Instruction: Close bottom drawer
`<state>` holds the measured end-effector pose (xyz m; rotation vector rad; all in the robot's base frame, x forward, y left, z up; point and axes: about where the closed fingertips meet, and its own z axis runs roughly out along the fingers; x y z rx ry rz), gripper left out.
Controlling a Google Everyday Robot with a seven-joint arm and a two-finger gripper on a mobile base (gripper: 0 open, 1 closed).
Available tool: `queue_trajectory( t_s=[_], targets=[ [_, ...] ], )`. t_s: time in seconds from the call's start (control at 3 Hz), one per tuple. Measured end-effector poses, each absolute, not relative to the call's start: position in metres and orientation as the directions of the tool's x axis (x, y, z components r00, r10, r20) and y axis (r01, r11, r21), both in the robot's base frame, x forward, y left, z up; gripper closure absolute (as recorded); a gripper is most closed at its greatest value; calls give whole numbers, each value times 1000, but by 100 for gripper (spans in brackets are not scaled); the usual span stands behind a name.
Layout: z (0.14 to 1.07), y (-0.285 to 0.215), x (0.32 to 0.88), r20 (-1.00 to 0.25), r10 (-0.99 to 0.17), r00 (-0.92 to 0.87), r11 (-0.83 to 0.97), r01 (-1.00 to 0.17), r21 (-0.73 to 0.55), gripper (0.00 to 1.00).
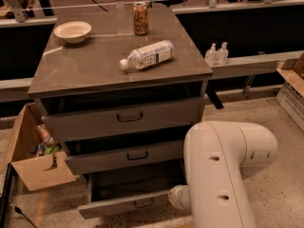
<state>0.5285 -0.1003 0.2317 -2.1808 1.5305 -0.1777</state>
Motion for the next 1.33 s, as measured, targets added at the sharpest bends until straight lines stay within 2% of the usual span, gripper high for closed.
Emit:
queue_trajectory(
  t_s=[1.33],
  targets=[
    [179,-104,547,-163,-940,300,-188,-854,-485,100]
  ],
)
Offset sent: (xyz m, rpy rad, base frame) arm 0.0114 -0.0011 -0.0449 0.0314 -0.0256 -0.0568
